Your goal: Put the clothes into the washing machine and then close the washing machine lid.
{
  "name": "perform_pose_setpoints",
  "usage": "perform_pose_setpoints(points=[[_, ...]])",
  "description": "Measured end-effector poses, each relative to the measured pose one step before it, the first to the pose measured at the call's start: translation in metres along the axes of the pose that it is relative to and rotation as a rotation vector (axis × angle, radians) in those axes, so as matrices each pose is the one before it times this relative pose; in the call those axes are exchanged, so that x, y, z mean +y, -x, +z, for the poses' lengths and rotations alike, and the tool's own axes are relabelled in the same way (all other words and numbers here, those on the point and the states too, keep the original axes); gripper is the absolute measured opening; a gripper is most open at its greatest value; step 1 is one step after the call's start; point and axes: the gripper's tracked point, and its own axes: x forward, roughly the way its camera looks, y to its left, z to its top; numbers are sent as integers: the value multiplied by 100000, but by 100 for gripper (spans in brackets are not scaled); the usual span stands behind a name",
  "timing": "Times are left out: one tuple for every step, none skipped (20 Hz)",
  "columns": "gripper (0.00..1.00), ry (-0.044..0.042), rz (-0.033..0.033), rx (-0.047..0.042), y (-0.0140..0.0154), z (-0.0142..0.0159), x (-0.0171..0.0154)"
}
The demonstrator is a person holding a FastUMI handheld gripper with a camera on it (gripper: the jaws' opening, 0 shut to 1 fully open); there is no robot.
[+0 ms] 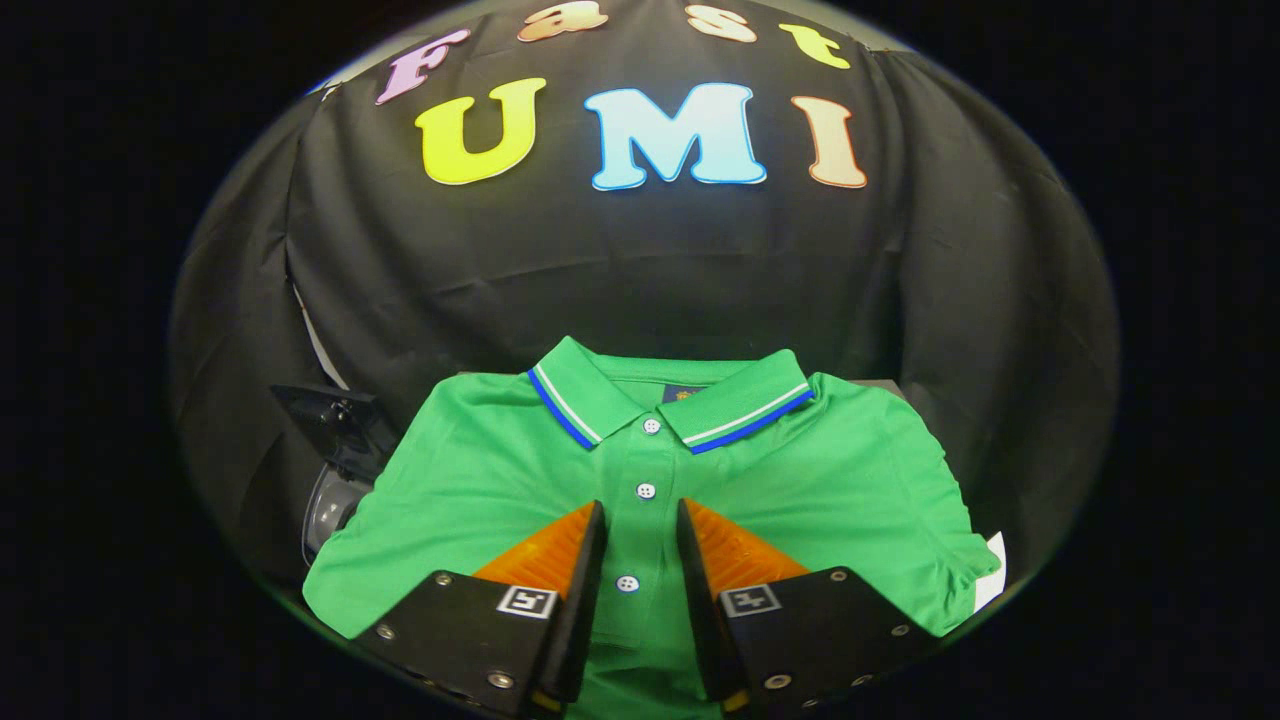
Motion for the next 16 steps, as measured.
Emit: perform_pose_setpoints(points=[[39,-584,1564,-4,43,-93,29],[21,-1803,1393,-313,111,135,-42],[15,-811,1445,-630,148,14,92],[11,-235,1269,-862,74,247,54],[10,-118,1036,-619,104,26,71],[7,343,587,-531,-45,92,48],[6,44,349,-556,91,-36,-28],[6,-671,94,-544,-15,109,-40],[6,-2346,-175,-1225,135,-17,-25],[1,-1695,-5,-486,98,-104,13],[1,-795,-20,-884,85,206,213],[0,-245,-234,-630,236,290,152],[0,95,207,-755,129,187,160],[0,-42,-179,-1709,365,656,237],[0,254,-81,-1977,469,544,267],[0,86,147,-1124,324,513,241]])
